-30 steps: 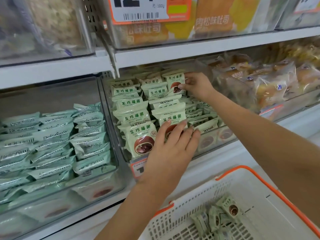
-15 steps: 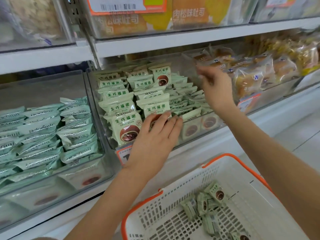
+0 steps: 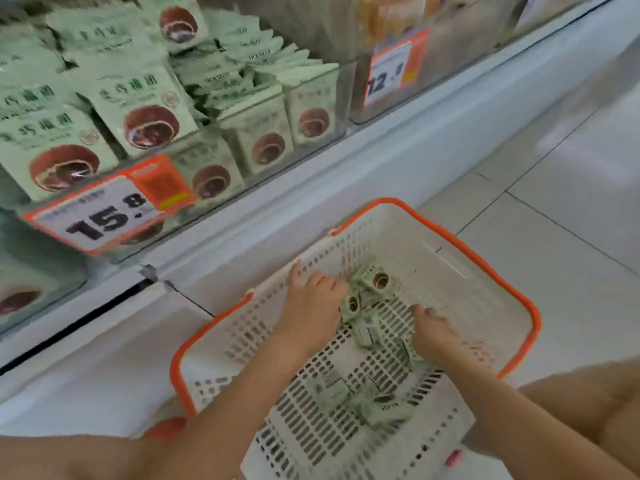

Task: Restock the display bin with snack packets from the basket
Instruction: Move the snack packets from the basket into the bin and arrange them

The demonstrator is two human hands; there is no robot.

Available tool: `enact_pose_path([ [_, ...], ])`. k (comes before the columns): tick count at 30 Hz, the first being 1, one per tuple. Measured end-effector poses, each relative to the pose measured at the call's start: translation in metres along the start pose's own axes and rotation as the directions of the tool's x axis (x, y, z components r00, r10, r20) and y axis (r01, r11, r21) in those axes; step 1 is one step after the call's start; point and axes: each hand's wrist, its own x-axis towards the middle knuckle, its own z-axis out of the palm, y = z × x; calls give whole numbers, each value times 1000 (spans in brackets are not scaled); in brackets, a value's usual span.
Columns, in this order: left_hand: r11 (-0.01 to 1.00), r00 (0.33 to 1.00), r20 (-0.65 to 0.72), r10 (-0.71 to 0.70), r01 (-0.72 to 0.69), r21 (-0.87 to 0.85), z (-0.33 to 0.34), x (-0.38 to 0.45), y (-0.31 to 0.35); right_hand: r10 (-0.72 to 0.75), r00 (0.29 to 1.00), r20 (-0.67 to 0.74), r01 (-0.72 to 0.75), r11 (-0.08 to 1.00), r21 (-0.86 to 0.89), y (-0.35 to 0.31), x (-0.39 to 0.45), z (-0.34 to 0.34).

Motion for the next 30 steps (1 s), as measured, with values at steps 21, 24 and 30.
enact_pose_path([
  [21, 908, 911, 412, -10, 181, -378, 83, 23, 18, 124, 990, -71, 2, 484, 875, -54, 13, 44],
  [24, 880, 941, 322, -100, 235, -413, 63, 23, 27, 131, 990, -49, 22, 200, 980, -90, -17, 21],
  [30, 905, 994, 43, -101, 110, -411, -12, 5, 2, 51, 990, -131, 136, -106, 985, -97, -79, -33],
])
